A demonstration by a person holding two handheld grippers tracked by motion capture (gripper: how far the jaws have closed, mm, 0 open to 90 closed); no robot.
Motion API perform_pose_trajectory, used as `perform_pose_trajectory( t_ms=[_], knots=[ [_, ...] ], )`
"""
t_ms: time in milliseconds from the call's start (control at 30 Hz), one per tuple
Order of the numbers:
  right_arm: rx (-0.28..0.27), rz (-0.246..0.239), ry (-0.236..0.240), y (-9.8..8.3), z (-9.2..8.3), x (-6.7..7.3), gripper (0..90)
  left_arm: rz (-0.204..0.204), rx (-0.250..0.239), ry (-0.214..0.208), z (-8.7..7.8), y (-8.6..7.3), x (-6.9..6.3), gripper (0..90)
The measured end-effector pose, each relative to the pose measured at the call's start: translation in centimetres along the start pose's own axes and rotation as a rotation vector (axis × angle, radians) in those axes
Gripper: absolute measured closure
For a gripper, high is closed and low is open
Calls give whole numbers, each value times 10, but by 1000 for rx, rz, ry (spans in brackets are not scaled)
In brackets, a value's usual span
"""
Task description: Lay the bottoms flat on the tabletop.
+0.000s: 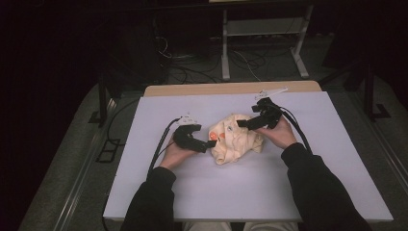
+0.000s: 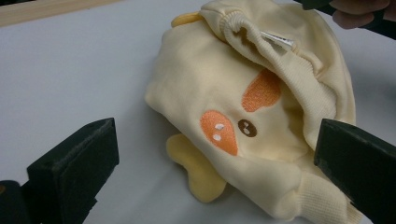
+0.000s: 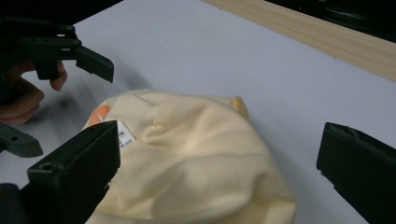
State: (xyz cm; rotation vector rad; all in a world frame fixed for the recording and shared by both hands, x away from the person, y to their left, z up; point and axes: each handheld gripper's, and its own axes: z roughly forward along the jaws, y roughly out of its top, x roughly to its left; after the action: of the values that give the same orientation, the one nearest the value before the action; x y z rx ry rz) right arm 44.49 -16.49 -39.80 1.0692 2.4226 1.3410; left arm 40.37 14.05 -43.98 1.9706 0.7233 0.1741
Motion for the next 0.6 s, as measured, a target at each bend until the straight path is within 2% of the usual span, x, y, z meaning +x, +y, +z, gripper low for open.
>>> perform_pose_trajectory(
  t_ms=[133, 167, 333, 433, 533, 600],
  knots=[
    [8, 11, -12, -1, 2, -2, 0, -19, 10, -3, 1, -2, 1, 39],
    [21, 20, -7, -2, 2, -4, 60, -19, 26, -7, 2, -3, 1, 71],
    [34, 47, 3, -4, 1, -9, 139, -21, 42, -25, 5, -4, 0, 137],
    [74, 62, 29, -5, 0, -11, 184, -28, 60, -32, 7, -6, -1, 193],
    [82, 61, 41, -5, -2, -11, 204, -46, 82, -69, 10, -8, -1, 234],
    [98, 68, 44, -5, -3, -13, 287, -40, 106, -83, 15, -10, -3, 312]
  ],
)
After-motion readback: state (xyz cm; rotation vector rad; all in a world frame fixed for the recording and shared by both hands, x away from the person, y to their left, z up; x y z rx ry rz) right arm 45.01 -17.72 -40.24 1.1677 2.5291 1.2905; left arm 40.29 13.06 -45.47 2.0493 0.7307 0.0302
